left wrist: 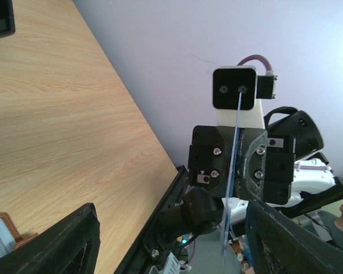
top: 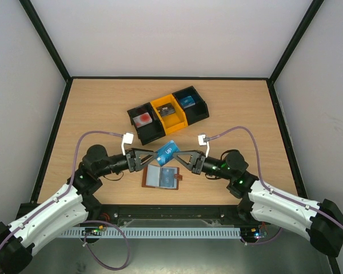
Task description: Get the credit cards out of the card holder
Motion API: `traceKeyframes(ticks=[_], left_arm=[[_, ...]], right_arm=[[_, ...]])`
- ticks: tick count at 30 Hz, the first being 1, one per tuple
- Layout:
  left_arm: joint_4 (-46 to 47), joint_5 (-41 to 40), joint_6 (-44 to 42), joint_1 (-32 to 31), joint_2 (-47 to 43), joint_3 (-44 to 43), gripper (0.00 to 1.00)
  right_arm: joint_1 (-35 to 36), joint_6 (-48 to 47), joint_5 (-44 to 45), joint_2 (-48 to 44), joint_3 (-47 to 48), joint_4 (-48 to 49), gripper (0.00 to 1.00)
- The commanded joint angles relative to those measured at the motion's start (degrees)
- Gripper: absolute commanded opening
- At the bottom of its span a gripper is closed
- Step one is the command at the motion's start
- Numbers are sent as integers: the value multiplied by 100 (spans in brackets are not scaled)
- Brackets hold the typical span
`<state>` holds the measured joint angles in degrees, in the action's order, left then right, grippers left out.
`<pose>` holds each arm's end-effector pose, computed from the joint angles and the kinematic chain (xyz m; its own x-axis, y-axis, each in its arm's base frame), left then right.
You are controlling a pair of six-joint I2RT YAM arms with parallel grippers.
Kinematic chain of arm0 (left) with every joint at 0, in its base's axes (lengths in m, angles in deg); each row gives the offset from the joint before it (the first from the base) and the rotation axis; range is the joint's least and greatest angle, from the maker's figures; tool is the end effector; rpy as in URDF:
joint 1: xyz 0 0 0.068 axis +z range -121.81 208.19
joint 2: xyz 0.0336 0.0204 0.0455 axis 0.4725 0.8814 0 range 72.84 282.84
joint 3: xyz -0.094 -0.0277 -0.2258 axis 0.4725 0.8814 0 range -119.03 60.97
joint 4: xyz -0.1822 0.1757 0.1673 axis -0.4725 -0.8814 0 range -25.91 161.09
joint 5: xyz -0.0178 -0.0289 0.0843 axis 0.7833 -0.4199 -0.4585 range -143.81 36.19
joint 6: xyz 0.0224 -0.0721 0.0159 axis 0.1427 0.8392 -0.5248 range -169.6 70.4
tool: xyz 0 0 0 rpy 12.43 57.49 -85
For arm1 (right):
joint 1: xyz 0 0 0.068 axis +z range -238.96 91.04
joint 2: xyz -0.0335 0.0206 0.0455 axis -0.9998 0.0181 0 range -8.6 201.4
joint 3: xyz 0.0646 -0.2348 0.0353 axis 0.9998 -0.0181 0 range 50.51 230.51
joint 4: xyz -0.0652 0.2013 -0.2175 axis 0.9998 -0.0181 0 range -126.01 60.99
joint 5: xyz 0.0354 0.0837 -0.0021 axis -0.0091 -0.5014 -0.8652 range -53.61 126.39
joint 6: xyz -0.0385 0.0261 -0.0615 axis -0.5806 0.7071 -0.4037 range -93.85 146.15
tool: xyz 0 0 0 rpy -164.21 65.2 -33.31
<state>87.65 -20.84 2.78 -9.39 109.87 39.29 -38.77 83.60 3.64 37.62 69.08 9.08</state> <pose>0.1805 -0.1841 0.2397 -0.7366 -0.2716 -0.6193 0.5887 0.1932 -0.7849 0.1441 0.2284 0.2264 -0.7693 0.1843 -0.6117 -0.6286 -0.0475 0.7763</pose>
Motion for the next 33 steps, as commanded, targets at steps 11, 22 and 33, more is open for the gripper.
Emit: traceKeyframes(ticks=[11,22,33], left_arm=[[1788,576,1095,14,307,417,3],[2049,168,1278,10,407,563,3],[1960,68,1257,14,444,585,9]], right_arm=[[-22,853,15,183,-323,1110,8],[120,1567,775,414,-546,1434,17],[176,1445,1270,83,-714,1463,2]])
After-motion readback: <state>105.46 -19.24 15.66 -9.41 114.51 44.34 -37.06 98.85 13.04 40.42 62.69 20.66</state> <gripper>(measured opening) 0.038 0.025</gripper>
